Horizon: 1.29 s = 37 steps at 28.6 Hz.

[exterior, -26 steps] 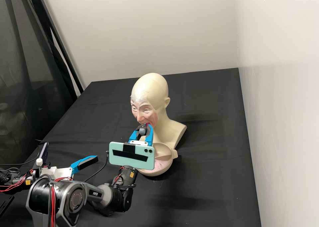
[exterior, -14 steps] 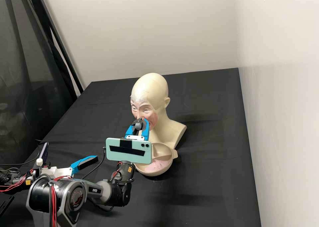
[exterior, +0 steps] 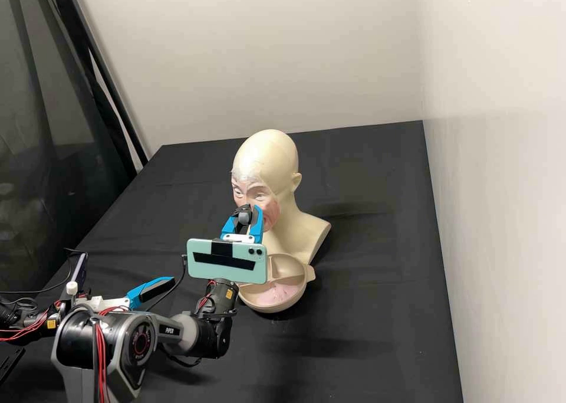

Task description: Feed the grandma with a spoon

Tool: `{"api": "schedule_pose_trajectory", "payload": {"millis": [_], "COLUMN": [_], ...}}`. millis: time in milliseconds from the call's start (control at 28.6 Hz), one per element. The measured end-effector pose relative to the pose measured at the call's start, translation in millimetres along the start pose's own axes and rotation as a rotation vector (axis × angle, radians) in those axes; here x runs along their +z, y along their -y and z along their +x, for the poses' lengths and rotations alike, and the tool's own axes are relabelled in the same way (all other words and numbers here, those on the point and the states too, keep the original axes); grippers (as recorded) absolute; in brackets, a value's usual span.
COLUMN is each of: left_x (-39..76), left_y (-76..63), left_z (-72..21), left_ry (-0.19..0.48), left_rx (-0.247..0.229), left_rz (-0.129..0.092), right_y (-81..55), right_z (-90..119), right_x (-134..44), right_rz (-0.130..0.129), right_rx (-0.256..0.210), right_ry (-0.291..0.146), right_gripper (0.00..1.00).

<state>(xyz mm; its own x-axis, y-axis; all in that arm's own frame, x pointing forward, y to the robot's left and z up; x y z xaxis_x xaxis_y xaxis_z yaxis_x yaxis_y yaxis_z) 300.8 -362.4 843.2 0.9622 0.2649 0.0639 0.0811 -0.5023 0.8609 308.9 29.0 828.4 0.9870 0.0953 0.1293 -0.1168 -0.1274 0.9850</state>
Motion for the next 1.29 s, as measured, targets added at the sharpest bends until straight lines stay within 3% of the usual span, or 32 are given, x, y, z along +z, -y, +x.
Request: {"api": "schedule_pose_trajectory", "payload": {"millis": [594,734,1083,1293], "left_x": [0.0,0.0,0.0,0.0], "left_y": [0.0,0.0,0.0,0.0], "left_z": [0.0,0.0,0.0,0.0], "left_ry": [0.0,0.0,0.0,0.0], "left_rx": [0.0,0.0,0.0,0.0], "left_rz": [0.0,0.0,0.0,0.0], "right_y": [4.9,7.2,20.6,24.8], "right_z": [0,0,1,2], "right_x": [-0.5,2.5,11.2,11.1], "right_rz": [-0.003,-0.023,-0.024,-0.041], "right_rx": [-0.023,-0.031,-0.076,-0.094], "right_ry": [0.018,0.027,0.074,0.086], "right_gripper": [0.0,0.0,0.0,0.0]}}
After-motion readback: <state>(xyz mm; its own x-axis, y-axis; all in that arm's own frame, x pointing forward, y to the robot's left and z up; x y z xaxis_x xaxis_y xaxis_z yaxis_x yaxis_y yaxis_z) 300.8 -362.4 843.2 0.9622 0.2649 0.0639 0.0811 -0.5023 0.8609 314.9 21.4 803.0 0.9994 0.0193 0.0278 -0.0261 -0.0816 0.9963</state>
